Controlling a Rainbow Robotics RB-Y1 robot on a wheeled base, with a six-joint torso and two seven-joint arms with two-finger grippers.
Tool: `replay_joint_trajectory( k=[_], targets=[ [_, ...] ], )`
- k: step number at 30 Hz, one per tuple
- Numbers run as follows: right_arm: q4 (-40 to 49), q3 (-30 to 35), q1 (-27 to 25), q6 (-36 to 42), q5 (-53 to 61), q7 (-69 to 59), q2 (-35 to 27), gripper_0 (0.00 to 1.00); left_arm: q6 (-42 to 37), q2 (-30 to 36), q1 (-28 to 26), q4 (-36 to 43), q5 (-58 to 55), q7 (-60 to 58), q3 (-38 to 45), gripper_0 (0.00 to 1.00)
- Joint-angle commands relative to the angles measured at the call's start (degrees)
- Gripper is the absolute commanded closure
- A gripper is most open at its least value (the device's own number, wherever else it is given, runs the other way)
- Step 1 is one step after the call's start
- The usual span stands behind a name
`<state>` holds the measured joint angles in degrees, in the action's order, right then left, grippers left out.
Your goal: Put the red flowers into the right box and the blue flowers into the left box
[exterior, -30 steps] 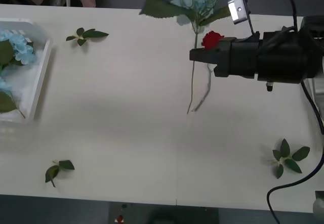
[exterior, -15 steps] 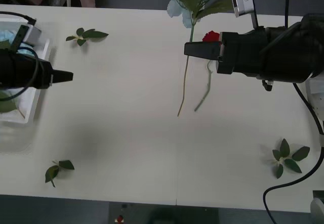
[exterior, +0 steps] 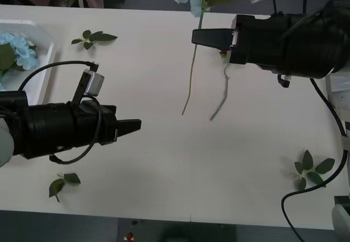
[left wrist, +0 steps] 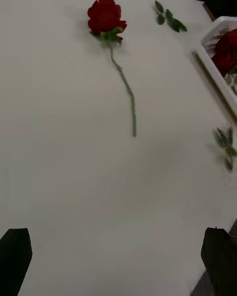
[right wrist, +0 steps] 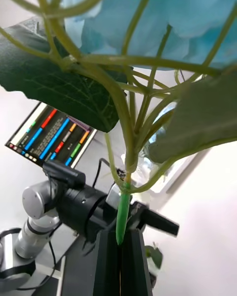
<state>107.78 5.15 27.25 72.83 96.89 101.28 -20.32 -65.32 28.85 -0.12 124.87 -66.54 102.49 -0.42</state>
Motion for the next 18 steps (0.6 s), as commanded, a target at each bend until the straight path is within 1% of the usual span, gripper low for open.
replay_joint_trajectory(
  k=[1,4,6,10,12,15,17,18],
  targets=[
    [0.8,0.4,1.0,-0.2,0.5,-1.7,1.3,1.00,0.7,1.2,-1.3,8.1,-4.7,-6.3,1.6,0.00],
    [0.8,0.4,1.0,-0.2,0.5,-1.7,1.3,1.00,1.0,1.6,-2.9,12.1,-8.3,-9.3,2.8,0.00],
    [0.8,0.4,1.0,-0.2,0.5,-1.7,1.3,1.00,2.9,2.2,-3.7,13.8,-11.8,-10.8,3.5,0.00],
    [0.8,0.4,1.0,-0.2,0.5,-1.7,1.3,1.00,5.8,2.5,-3.1,14.0,-17.5,-10.8,2.4,0.00],
    [0.8,0.4,1.0,-0.2,0.5,-1.7,1.3,1.00,6.9,2.3,-1.8,14.0,-17.9,-10.8,0.9,0.00],
    [0.8,0.4,1.0,-0.2,0.5,-1.7,1.3,1.00,7.7,0.9,1.8,12.8,-16.2,-11.4,-1.6,0.00],
    [0.8,0.4,1.0,-0.2,0.5,-1.7,1.3,1.00,7.6,-0.9,5.5,10.4,-14.8,-11.6,-4.2,0.00],
    [0.8,0.4,1.0,-0.2,0.5,-1.7,1.3,1.00,7.6,-1.4,6.4,9.7,-14.4,-11.7,-4.8,0.00]
  ],
)
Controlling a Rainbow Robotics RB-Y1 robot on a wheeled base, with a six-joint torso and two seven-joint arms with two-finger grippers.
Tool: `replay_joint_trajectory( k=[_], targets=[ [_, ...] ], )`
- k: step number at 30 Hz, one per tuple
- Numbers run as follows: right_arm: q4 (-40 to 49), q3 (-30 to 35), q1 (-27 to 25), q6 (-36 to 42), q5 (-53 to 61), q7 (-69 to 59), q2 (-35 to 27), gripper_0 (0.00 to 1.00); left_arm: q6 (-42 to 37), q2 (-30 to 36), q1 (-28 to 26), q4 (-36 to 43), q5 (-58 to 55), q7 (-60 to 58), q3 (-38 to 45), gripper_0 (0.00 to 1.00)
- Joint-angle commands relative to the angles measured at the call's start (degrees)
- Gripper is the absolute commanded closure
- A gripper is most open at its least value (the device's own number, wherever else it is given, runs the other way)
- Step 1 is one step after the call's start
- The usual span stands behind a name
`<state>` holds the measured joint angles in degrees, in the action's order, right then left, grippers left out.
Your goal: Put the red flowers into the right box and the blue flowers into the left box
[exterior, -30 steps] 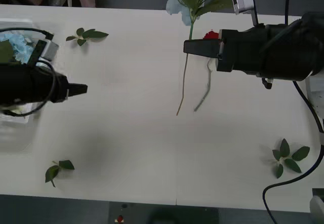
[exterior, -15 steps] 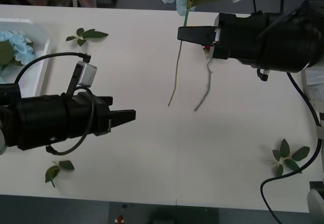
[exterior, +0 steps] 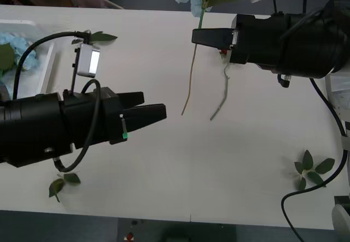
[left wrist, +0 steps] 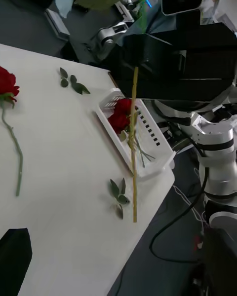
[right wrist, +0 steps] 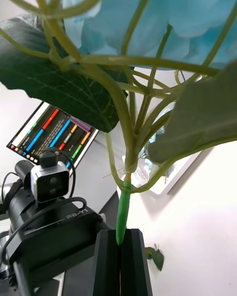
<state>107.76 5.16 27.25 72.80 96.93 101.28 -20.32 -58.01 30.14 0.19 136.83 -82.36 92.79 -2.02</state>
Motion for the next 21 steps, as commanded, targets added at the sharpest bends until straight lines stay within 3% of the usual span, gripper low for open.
replay_joint_trajectory(
  k=[1,13,14,17,18,21],
  targets=[
    [0.8,0.4,1.0,-0.2,0.5,-1.7,1.3,1.00,0.4,-3.6,7.5,-3.6,2.1,-2.1,-4.2,0.00],
    [0.8,0.4,1.0,-0.2,0.5,-1.7,1.3,1.00,1.1,-7.5,15.7,-12.4,6.7,-2.1,-11.6,0.00],
    [0.8,0.4,1.0,-0.2,0.5,-1.7,1.3,1.00,1.1,-7.4,15.7,-12.4,6.6,-2.2,-11.6,0.06],
    [0.8,0.4,1.0,-0.2,0.5,-1.7,1.3,1.00,1.1,-7.0,15.8,-12.4,6.4,-2.2,-11.6,0.85],
    [0.8,0.4,1.0,-0.2,0.5,-1.7,1.3,1.00,1.1,-6.8,15.9,-12.4,6.4,-2.2,-11.7,1.00],
    [0.8,0.4,1.0,-0.2,0.5,-1.7,1.3,1.00,1.4,-6.5,16.0,-12.4,5.2,-2.3,-11.6,1.00]
  ],
)
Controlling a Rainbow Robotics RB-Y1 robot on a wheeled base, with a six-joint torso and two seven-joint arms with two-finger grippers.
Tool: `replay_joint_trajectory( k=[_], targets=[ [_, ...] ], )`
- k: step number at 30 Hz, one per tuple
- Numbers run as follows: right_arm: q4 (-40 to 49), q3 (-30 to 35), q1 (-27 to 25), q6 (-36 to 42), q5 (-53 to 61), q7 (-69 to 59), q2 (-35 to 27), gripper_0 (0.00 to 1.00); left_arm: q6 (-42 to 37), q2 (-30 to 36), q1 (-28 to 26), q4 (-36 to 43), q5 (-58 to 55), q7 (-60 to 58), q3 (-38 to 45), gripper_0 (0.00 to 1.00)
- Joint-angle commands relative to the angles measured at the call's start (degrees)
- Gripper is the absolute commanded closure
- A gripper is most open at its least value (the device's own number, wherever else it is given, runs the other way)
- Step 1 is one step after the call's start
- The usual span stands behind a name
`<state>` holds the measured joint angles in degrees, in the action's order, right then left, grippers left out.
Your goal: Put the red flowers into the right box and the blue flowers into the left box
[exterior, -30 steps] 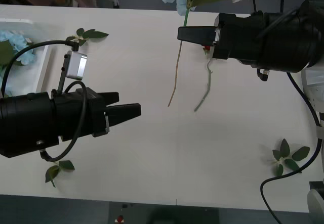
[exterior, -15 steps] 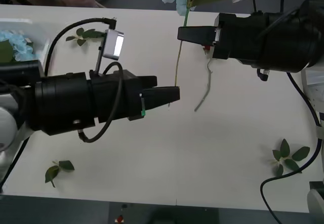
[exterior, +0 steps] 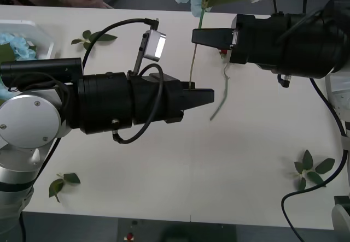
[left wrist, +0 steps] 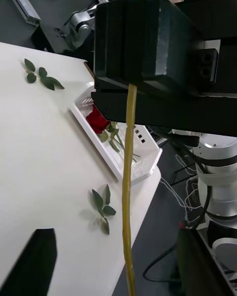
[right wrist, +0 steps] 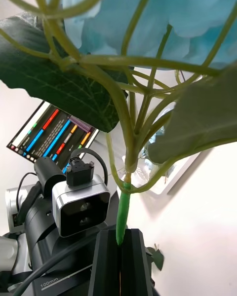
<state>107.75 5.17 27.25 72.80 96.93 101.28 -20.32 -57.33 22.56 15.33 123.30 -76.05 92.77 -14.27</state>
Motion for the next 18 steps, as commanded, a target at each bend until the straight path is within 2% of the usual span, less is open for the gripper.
replay_joint_trajectory(
  k=[1,12,13,15,17,18],
  targets=[
    [0.8,0.4,1.0,-0.2,0.5,-1.7,1.3,1.00,0.6,1.2,0.8,1.2,-1.4,-2.2,0.6,1.00],
    [0.8,0.4,1.0,-0.2,0.5,-1.7,1.3,1.00,1.8,2.2,0.8,1.2,-1.5,-2.2,0.6,1.00],
    [0.8,0.4,1.0,-0.2,0.5,-1.7,1.3,0.92,2.0,2.3,0.8,1.2,-1.4,-2.3,0.6,1.00],
    [0.8,0.4,1.0,-0.2,0.5,-1.7,1.3,0.22,2.1,2.8,0.9,1.2,-1.5,-2.3,0.7,1.00],
    [0.8,0.4,1.0,-0.2,0.5,-1.7,1.3,0.00,2.1,3.0,1.1,1.2,-1.6,-2.3,0.7,1.00],
    [0.8,0.4,1.0,-0.2,0.5,-1.7,1.3,0.00,2.1,3.3,1.2,1.2,-1.6,-2.3,0.7,1.00]
  ],
)
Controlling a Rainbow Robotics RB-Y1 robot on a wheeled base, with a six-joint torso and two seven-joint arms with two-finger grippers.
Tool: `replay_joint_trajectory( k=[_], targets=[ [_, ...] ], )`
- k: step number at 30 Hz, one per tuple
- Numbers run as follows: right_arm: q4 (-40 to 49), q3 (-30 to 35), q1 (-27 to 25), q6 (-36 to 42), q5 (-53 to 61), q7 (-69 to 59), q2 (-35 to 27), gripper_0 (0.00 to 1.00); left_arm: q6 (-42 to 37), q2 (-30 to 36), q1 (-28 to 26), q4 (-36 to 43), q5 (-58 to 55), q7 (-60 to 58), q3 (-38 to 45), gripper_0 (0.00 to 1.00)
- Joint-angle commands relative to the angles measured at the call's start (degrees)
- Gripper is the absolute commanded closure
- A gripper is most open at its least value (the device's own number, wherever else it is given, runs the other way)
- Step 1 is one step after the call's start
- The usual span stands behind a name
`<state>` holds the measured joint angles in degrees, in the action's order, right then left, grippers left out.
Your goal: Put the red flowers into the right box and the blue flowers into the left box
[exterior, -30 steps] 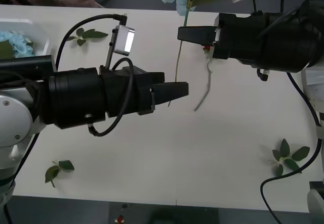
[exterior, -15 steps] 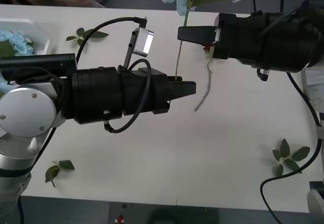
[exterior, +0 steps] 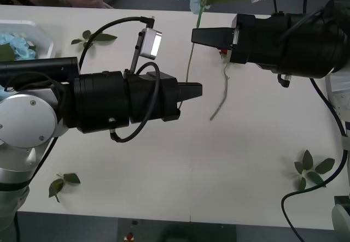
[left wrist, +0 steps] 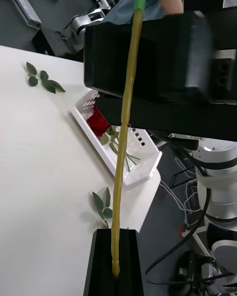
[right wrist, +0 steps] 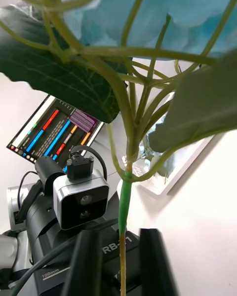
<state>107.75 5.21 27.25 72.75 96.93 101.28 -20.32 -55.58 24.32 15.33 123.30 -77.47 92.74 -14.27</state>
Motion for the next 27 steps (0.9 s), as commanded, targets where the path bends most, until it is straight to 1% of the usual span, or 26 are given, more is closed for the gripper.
replay_joint_trajectory(
  k=[1,5,8,14,17,19,23,27],
  targets=[
    [0.8,0.3,1.0,-0.2,0.5,-1.7,1.3,0.00,0.4,1.7,1.2,1.2,-0.2,-2.3,0.7,1.00],
    [0.8,0.3,1.0,-0.2,0.5,-1.7,1.3,0.00,0.3,2.8,1.4,1.2,-0.7,-2.5,1.5,1.00],
    [0.8,0.3,1.0,-0.2,0.5,-1.7,1.3,0.00,-0.8,4.7,1.4,1.2,-1.8,-2.4,4.0,1.00],
    [0.8,0.3,1.0,-0.2,0.5,-1.7,1.3,0.00,-8.0,9.0,1.4,1.2,-4.5,-2.1,13.7,1.00],
    [0.8,0.3,1.0,-0.2,0.5,-1.7,1.3,0.00,-13.4,10.7,1.3,1.2,-3.8,-2.2,19.5,1.00],
    [0.8,0.3,1.0,-0.2,0.5,-1.7,1.3,0.00,-18.6,11.0,1.2,1.2,-1.5,-2.2,24.5,1.00],
    [0.1,1.1,-1.0,-0.7,-0.1,-1.7,0.7,0.00,-24.0,11.0,0.5,0.9,2.7,-2.5,31.0,1.00],
    [0.2,0.9,-1.5,-3.8,-3.5,-2.0,-3.5,0.00,-29.1,11.2,-0.4,-2.8,6.5,-2.0,37.2,1.00]
  ],
)
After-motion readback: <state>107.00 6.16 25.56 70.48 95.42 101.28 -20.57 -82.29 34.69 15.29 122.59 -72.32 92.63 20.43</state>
